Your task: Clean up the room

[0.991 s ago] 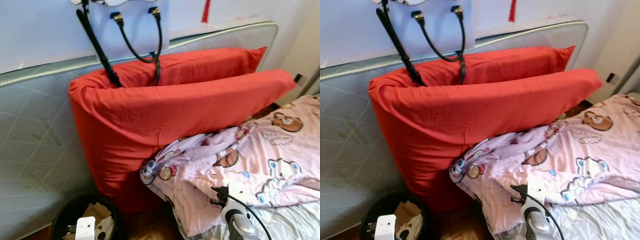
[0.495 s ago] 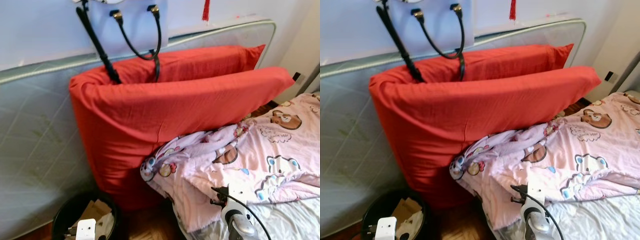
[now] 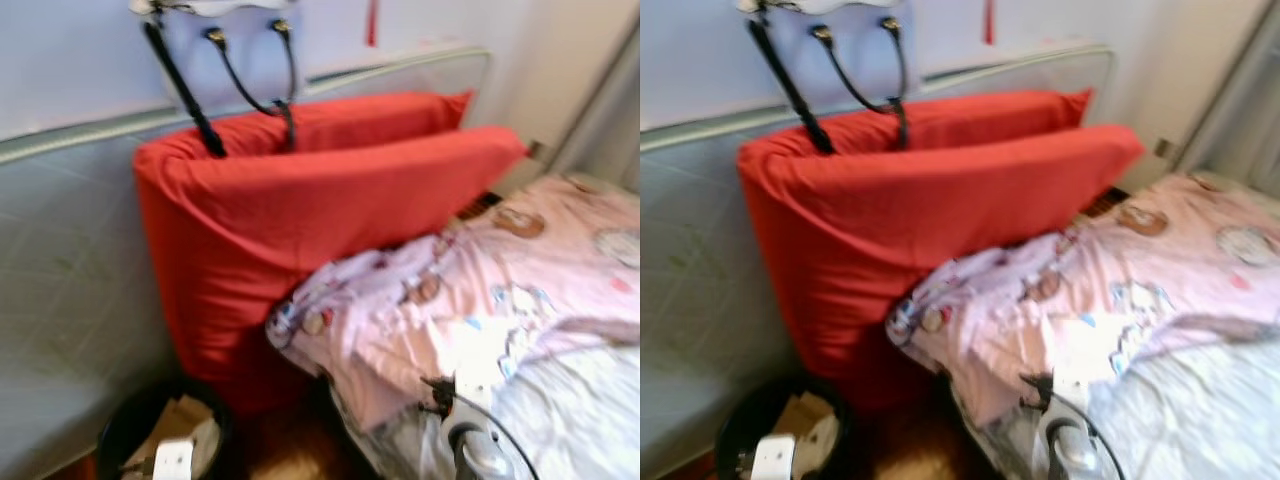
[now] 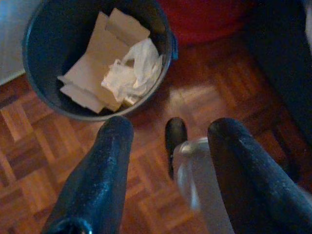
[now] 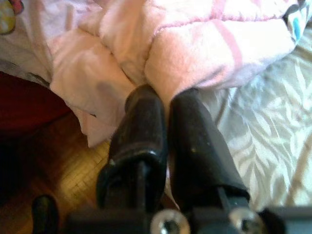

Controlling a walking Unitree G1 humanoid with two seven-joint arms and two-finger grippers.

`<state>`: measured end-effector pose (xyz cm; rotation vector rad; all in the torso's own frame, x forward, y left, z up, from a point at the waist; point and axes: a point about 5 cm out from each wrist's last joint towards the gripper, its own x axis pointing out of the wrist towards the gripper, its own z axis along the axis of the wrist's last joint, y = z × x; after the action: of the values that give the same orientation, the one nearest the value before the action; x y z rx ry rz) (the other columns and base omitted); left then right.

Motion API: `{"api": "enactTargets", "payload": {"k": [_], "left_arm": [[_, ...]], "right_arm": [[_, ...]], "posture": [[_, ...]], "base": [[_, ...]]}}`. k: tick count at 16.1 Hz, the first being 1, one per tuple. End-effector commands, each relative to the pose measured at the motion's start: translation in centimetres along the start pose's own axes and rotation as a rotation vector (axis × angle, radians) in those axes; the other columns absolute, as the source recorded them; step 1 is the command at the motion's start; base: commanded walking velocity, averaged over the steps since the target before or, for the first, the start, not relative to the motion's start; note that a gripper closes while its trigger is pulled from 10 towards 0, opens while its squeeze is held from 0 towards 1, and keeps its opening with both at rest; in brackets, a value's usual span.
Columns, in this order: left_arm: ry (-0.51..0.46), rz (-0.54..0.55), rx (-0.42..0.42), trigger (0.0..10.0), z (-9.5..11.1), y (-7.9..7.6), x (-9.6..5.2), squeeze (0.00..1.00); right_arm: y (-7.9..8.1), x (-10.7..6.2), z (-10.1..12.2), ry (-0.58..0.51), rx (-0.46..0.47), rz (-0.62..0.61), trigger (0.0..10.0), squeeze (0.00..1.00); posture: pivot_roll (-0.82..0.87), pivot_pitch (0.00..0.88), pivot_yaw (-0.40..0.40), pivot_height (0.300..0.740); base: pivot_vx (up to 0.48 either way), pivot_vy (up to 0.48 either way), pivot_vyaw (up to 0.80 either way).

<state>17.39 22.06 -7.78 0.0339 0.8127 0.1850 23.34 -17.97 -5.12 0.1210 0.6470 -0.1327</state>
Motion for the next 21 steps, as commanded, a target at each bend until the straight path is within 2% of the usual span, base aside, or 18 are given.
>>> {"api": "enactTargets", "payload": {"k": [1, 7, 21], "left_arm": [[0.028, -0.006, 0.008, 10.0, -1.1, 0.0, -0.3, 0.0], [0.027, -0.002, 0.009, 10.0, -1.2, 0.1, -0.4, 0.0], [0.029, -0.004, 0.017, 10.0, -1.4, 0.2, -0.5, 0.0]], "right_arm": [[0.0, 0.2, 0.6, -0.017, -0.007, 0.002, 10.0, 0.0], [-0.3, 0.2, 0.9, -0.033, -0.011, -0.027, 10.0, 0.0], [-1.0, 0.3, 3.2, -0.19, 0.011, -0.083, 10.0, 0.0]], "posture": [[0.03, 0.0, -0.031, 0.74], [0.03, 0.0, -0.032, 0.74], [0.03, 0.0, -0.03, 0.74]], "base": [[-0.281, 0.0, 0.0], [-0.281, 0.0, 0.0], [-0.281, 0.0, 0.0]]}}
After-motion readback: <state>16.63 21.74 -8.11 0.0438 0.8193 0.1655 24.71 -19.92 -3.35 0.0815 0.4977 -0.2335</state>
